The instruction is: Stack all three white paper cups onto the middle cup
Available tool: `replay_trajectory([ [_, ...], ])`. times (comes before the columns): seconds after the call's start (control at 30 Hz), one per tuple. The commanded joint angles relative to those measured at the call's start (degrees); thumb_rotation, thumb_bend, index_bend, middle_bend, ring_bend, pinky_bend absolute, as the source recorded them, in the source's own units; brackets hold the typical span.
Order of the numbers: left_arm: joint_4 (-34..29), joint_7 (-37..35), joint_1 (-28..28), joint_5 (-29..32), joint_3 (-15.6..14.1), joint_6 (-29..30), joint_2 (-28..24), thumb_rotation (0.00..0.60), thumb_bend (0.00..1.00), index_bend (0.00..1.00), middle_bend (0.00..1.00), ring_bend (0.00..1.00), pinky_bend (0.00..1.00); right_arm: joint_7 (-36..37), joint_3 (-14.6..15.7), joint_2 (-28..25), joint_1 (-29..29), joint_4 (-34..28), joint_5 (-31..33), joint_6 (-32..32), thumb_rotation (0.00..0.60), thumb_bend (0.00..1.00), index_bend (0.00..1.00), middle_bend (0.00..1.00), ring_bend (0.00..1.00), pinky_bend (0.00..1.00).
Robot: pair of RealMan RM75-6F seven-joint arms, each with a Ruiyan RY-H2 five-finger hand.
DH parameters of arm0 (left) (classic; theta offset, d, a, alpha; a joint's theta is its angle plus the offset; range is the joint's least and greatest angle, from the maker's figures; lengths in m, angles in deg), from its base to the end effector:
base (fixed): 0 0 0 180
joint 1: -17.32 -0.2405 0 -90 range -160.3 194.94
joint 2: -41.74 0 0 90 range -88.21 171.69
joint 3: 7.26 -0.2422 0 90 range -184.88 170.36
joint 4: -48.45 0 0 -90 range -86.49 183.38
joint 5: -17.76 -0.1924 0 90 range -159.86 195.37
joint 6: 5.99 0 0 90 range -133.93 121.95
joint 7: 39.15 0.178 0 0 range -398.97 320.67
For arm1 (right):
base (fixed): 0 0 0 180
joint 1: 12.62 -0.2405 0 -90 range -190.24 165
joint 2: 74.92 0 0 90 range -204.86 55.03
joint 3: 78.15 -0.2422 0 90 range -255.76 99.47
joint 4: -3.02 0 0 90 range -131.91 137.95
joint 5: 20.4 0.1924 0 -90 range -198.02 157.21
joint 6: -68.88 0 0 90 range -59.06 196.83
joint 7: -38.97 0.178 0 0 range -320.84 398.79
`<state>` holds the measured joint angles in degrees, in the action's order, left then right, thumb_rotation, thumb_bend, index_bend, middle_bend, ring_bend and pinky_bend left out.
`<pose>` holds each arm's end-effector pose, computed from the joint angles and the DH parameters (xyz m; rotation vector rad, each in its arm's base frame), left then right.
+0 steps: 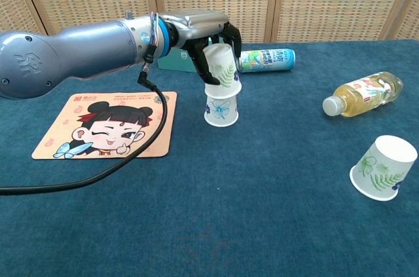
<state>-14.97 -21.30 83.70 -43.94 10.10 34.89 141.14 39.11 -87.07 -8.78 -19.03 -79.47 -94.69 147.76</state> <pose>0.0045 0.4334 -0.0529 -2.0704 -0.6938 -1.0007 -0.3437 -0.2399 0.1958 1.2215 -0.8821 0.7542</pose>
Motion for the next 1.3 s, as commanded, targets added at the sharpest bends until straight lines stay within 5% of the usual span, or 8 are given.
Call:
replay_trajectory([
  [0.03, 1.0, 0.0, 0.4, -0.7, -0.4, 0.6, 0.8, 0.6, 0.23, 0.17, 0.08, 0.06, 0.23, 0.1, 0.0, -0.1, 0.0, 0.0, 0.0, 0.0, 0.6, 0.0, 0.04, 0.0, 0.0, 0.0],
  [0.1, 1.3, -0.2, 0.5, -0.8, -0.7, 0.5, 1.2, 0.6, 0.22, 0.03, 0.0, 0.0, 0.11, 0.3, 0.0, -0.1, 0.0, 0.0, 0.0, -0.1, 0.6, 0.0, 0.04, 0.0, 0.0, 0.0],
  [0.17, 0.6, -0.1, 0.7, 0.0, -0.8, -0.7, 0.6, 0.6, 0.2, 0.0, 0.0, 0.0, 0.02, 0.5, 0.0, -0.2, 0.0, 0.0, 0.0, -0.2, 0.6, 0.0, 0.05, 0.0, 0.0, 0.0],
  [0.37, -8.3, -1.4, -2.5, -2.2, 0.5, 6.8, -4.4, 0.6, 0.2, 0.0, 0.0, 0.0, 0.0, 1.0, 0.1, -0.5, 0.1, -0.3, -0.4, 0.0, 0.6, 0.0, 0.04, 0.0, 0.0, 0.0],
  [0.73, -36.6, 6.6, -23.7, 0.5, -5.4, 28.3, -30.9, 0.6, 0.11, 0.0, 0.0, 0.0, 0.0, 2.0, 2.4, -2.3, -1.1, -5.5, -6.8, -0.5, 0.6, 0.0, 0.04, 0.0, 0.0, 0.0],
  [0.93, -38.9, -3.3, -34.7, -4.6, -10.4, 36.1, -37.8, 0.6, 0.11, 0.0, 0.0, 0.0, 0.0, 3.7, 4.1, -4.9, -4.3, -10.7, -10.7, -5.7, 0.6, 0.0, 0.04, 0.0, 0.0, 0.0],
  [1.1, -36.7, -8.8, -43.1, -5.2, -14.8, 40.3, -38.4, 0.6, 0.11, 0.0, 0.0, 0.0, 0.0, 4.7, 4.9, -6.3, -10.1, -13.7, -15.1, -13.2, 0.6, 0.0, 0.06, 0.0, 0.0, 0.0],
  [1.3, -35.7, -8.4, -46.0, -7.9, -16.2, 41.7, -38.1, 0.6, 0.11, 0.0, 0.0, 0.0, 0.0, 1.5, 5.0, -6.5, -14.5, -15.5, -13.6, -20.3, 0.6, 0.0, 0.07, 0.0, 0.0, 0.0],
])
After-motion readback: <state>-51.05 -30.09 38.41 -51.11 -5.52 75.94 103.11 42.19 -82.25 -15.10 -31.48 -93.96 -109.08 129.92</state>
